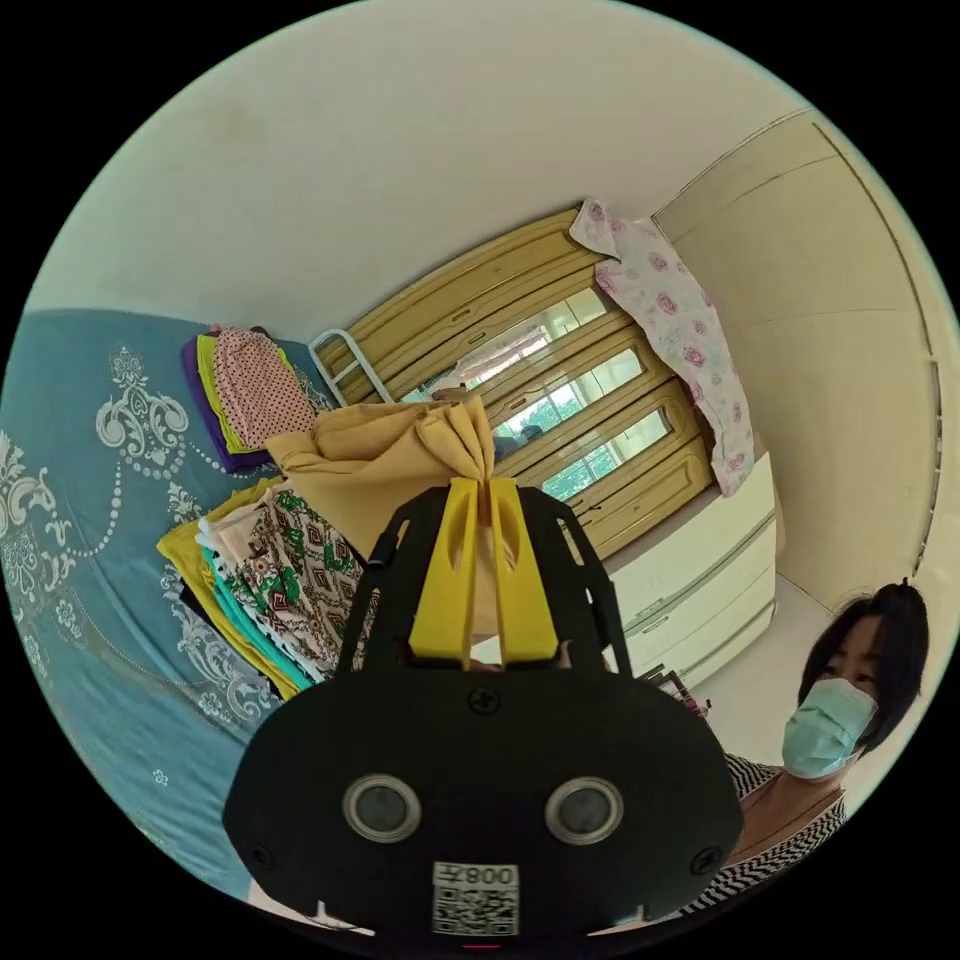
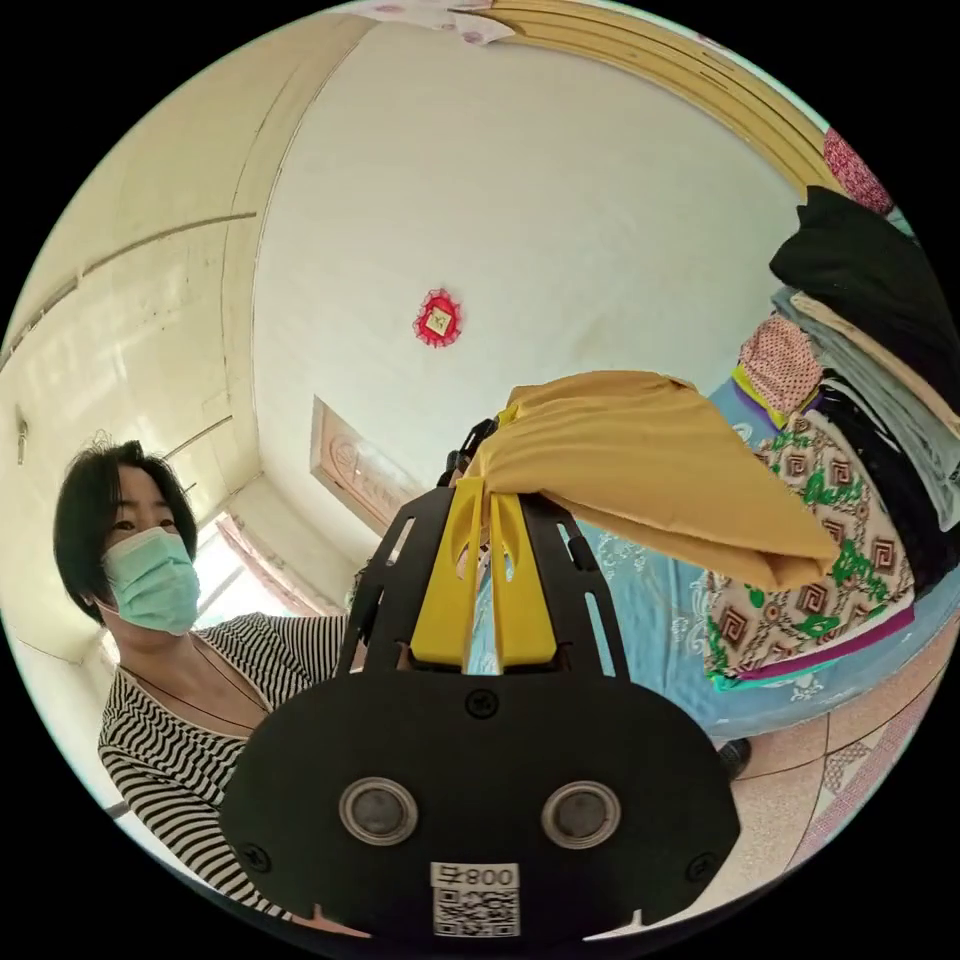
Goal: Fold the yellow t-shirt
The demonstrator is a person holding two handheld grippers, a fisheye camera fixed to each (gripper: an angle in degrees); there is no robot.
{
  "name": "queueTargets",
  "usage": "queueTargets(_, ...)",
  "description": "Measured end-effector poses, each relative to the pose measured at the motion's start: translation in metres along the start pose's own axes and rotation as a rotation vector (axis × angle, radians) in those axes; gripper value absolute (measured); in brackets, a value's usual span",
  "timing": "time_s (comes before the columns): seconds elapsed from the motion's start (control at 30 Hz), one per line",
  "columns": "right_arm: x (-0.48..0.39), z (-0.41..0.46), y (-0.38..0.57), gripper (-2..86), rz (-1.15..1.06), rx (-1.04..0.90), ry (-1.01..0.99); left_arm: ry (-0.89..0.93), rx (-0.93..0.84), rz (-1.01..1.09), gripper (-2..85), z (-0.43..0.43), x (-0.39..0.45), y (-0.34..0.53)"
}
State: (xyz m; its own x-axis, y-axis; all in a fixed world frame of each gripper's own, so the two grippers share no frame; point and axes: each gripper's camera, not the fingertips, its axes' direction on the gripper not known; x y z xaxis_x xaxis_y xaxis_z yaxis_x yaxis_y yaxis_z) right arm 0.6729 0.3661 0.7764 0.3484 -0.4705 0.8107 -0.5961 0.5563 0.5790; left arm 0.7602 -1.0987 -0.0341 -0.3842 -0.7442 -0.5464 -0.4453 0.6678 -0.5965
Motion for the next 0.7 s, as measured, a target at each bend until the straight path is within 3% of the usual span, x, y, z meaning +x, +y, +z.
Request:
queueTargets(0.13, 0.047, -0.024, -0.006, 0.4, 0.103, 0.015, 0.094, -0.057, -0.092, -0.096, 2.2, 0.102, -0.070, -0.021)
queueTargets(0.2, 0.102, -0.028, 0.016, 0.4, 0.255, 0.024, 0.162, -0.124, -0.151, -0.175, 2.2, 0.139, -0.116, -0.017)
queueTargets(0.27, 0.144, -0.023, 0.038, 0.5, 0.380, 0.014, 0.167, -0.210, -0.208, -0.289, 2.2, 0.174, -0.172, -0.005)
queueTargets(0.37, 0.179, -0.011, 0.070, 0.6, 0.497, 0.007, 0.108, -0.191, -0.186, -0.379, 2.2, 0.193, -0.215, 0.005)
queueTargets(0.53, 0.160, 0.006, 0.077, 0.6, 0.477, 0.004, 0.068, -0.198, -0.198, -0.301, 2.3, 0.215, -0.226, -0.007)
queueTargets(0.7, 0.140, 0.021, 0.074, 0.6, 0.453, -0.067, 0.169, -0.249, -0.236, -0.354, 2.6, 0.242, -0.252, -0.007)
